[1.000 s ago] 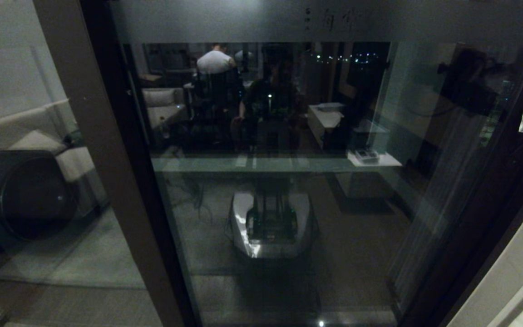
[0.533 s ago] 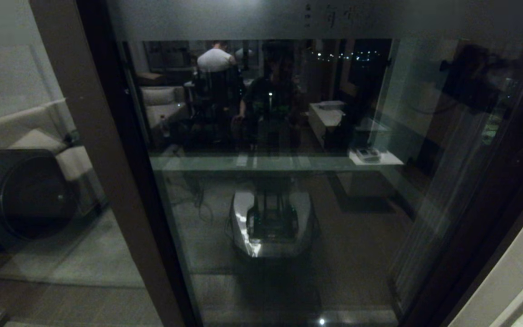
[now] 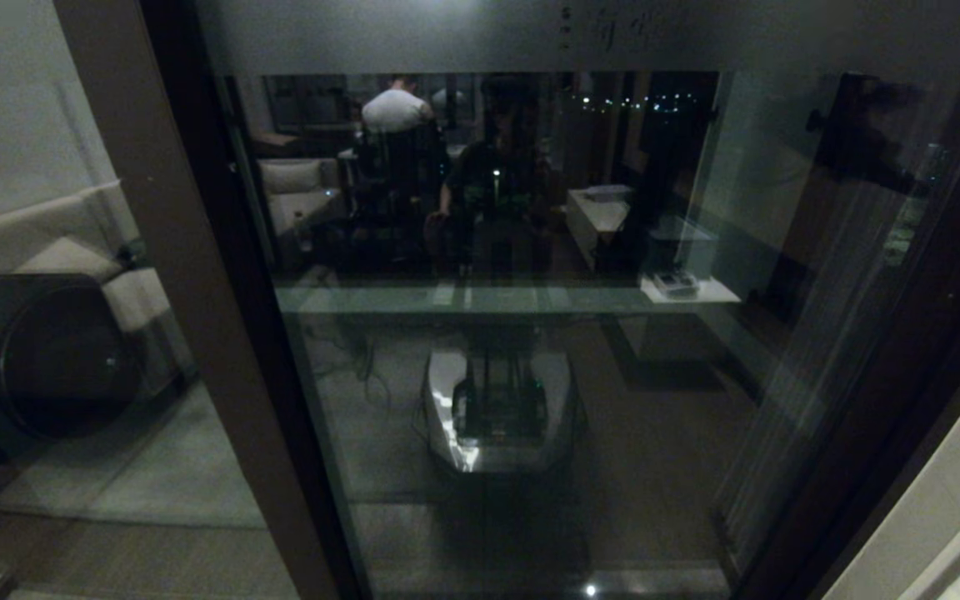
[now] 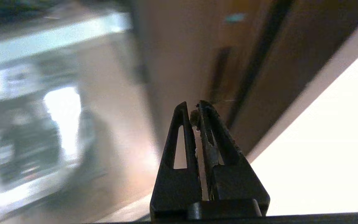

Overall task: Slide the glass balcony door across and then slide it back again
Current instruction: Close the slid door

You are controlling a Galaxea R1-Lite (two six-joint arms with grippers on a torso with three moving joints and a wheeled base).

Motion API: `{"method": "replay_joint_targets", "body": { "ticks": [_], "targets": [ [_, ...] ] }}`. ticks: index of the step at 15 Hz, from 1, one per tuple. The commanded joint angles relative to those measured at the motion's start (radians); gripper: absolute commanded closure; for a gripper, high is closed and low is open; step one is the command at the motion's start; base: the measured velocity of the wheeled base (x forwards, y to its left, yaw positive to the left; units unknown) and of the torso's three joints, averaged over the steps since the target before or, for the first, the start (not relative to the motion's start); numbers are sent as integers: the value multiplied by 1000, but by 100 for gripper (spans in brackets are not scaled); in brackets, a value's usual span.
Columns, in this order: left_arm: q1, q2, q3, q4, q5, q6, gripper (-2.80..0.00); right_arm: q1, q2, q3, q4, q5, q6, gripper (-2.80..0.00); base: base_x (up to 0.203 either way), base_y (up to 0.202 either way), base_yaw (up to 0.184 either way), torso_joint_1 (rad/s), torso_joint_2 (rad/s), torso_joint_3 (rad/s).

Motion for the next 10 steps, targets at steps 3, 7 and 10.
{"method": "replay_joint_targets", "body": {
  "ticks": [3,7,10],
  "targets": [
    [0,0,1,0,0,0,0,0,-85,25,29,57,24,0,0,0,0,0,0,0],
    [0,0,0,0,0,0,0,2,-90,9,88,64,24,0,0,0,0,0,0,0],
    [0,0,1,0,0,0,0,2,-87,9,88,64,25,0,0,0,0,0,0,0]
  ]
}}
